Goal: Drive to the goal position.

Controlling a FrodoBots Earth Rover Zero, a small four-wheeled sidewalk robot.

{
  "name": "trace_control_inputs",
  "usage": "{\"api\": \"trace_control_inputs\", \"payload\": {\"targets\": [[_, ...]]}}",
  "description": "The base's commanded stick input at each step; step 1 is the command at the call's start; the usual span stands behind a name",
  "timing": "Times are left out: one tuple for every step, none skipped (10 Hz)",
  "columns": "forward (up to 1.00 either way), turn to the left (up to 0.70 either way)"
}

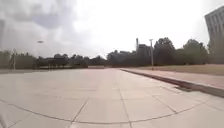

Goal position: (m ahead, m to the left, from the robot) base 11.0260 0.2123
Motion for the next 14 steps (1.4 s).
{"api": "trace_control_inputs", "payload": {"targets": [[1.0, 0.0], [1.0, 0.0], [1.0, 0.0], [1.0, 0.0], [1.0, 0.0], [1.0, 0.0], [1.0, 0.0], [1.0, 0.0], [1.0, 0.0], [1.0, 0.0], [1.0, 0.0], [1.0, 0.0], [1.0, 0.0], [1.0, 0.0]]}}
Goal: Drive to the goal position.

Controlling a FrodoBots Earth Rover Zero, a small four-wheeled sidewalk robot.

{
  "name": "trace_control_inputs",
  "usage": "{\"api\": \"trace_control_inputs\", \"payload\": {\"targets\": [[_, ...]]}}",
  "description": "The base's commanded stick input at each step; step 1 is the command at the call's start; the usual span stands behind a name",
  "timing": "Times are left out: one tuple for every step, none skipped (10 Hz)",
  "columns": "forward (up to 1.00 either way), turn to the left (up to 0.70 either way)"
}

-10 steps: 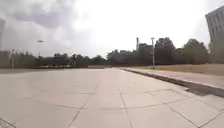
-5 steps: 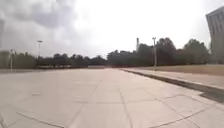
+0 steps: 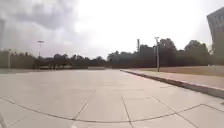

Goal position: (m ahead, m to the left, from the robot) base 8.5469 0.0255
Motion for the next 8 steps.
{"api": "trace_control_inputs", "payload": {"targets": [[1.0, 0.0], [1.0, 0.0], [1.0, 0.0], [1.0, 0.0], [1.0, 0.0], [1.0, 0.0], [1.0, 0.0], [1.0, 0.0]]}}
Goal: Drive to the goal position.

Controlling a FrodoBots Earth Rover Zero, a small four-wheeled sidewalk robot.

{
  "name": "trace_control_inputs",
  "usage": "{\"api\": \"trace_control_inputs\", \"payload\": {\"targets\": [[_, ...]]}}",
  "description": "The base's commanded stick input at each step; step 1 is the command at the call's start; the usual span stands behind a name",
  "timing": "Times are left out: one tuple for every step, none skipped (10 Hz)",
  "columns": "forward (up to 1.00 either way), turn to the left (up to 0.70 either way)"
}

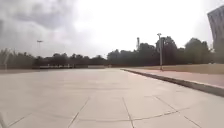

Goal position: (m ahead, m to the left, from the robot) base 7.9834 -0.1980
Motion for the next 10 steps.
{"api": "trace_control_inputs", "payload": {"targets": [[1.0, 0.0], [1.0, 0.0], [1.0, 0.0], [1.0, 0.0], [1.0, 0.0], [1.0, 0.0], [1.0, 0.0], [1.0, 0.0], [1.0, 0.0], [1.0, 0.0]]}}
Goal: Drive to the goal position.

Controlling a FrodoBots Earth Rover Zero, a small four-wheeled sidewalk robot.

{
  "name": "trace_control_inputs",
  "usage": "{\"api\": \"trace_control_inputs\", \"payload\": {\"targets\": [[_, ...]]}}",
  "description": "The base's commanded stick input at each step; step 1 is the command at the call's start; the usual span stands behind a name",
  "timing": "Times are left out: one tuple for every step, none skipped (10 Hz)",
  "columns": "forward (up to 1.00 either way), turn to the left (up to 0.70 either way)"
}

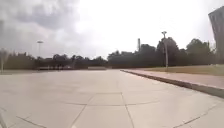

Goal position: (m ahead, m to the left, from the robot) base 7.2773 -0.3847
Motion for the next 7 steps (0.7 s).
{"api": "trace_control_inputs", "payload": {"targets": [[1.0, 0.0], [1.0, 0.0], [1.0, 0.0], [1.0, 0.0], [1.0, 0.0], [1.0, 0.0], [1.0, 0.0]]}}
